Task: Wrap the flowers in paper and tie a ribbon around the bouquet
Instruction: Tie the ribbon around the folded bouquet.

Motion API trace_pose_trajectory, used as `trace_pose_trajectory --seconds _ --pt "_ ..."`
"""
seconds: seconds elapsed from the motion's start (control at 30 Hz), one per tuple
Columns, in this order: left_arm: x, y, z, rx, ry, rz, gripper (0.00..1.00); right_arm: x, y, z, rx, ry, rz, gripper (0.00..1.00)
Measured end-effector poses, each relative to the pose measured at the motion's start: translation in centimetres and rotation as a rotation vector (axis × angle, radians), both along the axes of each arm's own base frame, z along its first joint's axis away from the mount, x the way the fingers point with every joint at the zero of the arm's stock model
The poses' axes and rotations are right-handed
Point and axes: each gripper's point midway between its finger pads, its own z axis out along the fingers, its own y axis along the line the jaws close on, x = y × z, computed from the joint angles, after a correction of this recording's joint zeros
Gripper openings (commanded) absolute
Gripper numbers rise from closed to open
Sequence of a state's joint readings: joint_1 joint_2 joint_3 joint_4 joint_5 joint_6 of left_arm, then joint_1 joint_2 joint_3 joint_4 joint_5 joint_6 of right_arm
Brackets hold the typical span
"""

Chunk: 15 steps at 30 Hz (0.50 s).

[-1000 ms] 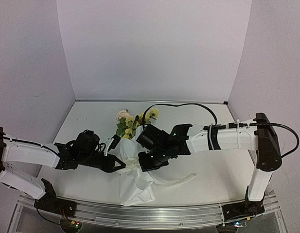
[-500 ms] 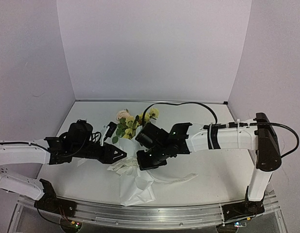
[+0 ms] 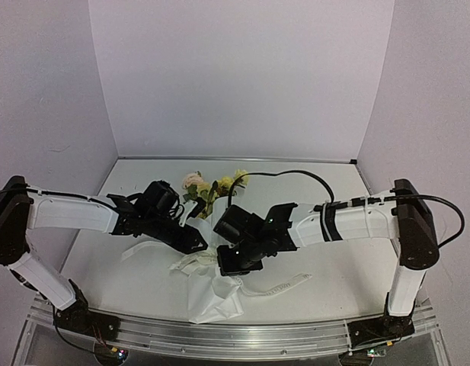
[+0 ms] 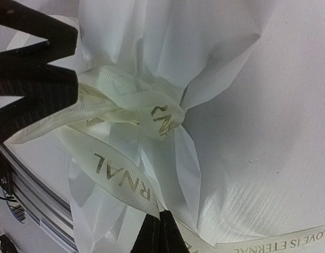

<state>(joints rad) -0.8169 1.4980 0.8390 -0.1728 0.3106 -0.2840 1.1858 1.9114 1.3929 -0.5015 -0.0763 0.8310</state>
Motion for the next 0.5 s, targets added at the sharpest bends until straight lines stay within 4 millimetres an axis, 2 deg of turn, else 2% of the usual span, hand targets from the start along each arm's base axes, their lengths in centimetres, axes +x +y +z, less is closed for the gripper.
trace_pose_trajectory --seconds 0.5 --pt "-0.4 -1.0 -0.5 0.003 0.020 -0.077 0.40 0.3 0.7 0.4 0.037 -0.004 -0.025 0.00"
